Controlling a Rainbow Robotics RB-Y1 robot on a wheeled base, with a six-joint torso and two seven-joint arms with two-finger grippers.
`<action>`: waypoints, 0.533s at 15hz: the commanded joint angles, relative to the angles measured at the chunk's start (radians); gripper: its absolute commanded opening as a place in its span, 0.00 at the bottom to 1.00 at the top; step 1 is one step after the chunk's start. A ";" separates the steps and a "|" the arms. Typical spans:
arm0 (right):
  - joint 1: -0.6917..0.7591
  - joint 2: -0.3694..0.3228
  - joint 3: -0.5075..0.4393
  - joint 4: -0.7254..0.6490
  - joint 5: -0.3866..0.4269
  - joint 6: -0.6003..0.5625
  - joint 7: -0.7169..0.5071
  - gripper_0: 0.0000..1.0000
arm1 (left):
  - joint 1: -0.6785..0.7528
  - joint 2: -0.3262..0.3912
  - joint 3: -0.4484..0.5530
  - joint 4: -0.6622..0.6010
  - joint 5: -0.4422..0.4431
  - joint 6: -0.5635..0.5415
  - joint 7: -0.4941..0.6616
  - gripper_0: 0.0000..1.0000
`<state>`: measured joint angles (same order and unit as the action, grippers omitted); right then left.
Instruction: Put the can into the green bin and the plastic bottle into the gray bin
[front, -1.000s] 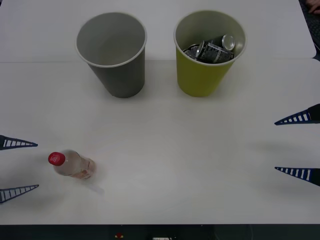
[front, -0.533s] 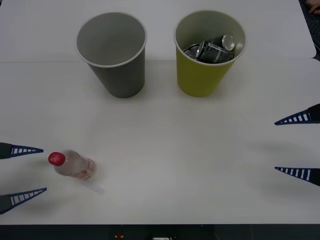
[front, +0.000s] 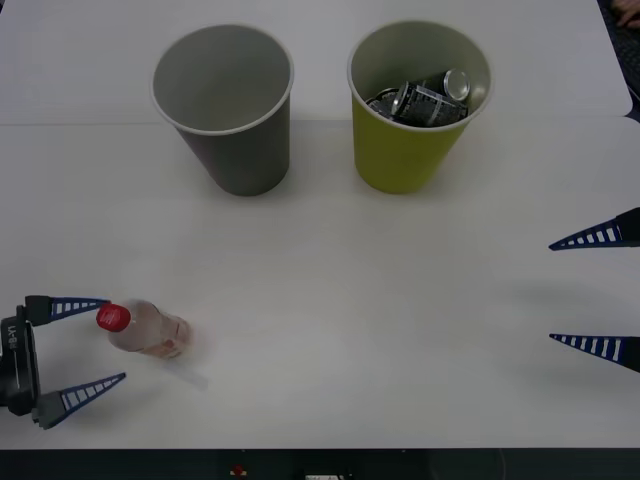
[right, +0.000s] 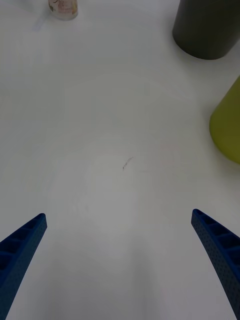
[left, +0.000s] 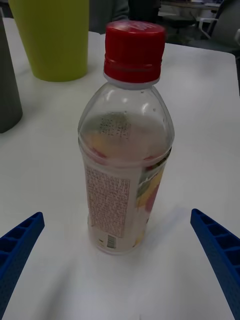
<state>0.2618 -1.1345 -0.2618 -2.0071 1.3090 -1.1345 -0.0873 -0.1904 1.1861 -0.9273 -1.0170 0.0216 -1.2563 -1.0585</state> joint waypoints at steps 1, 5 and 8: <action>0.000 0.000 0.000 0.000 0.000 0.000 0.000 1.00 | -0.006 -0.037 -0.027 0.008 0.051 0.000 -0.018 1.00; 0.000 0.000 0.000 0.000 0.000 0.000 0.000 1.00 | -0.035 -0.083 -0.081 0.018 0.100 0.017 -0.037 1.00; 0.000 0.000 0.000 0.000 0.000 0.000 0.000 1.00 | -0.057 -0.109 -0.111 0.020 0.121 0.028 -0.048 1.00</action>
<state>0.2618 -1.1345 -0.2618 -2.0071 1.3090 -1.1345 -0.0873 -0.2405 1.0846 -1.0308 -0.9971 0.1381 -1.2323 -1.1036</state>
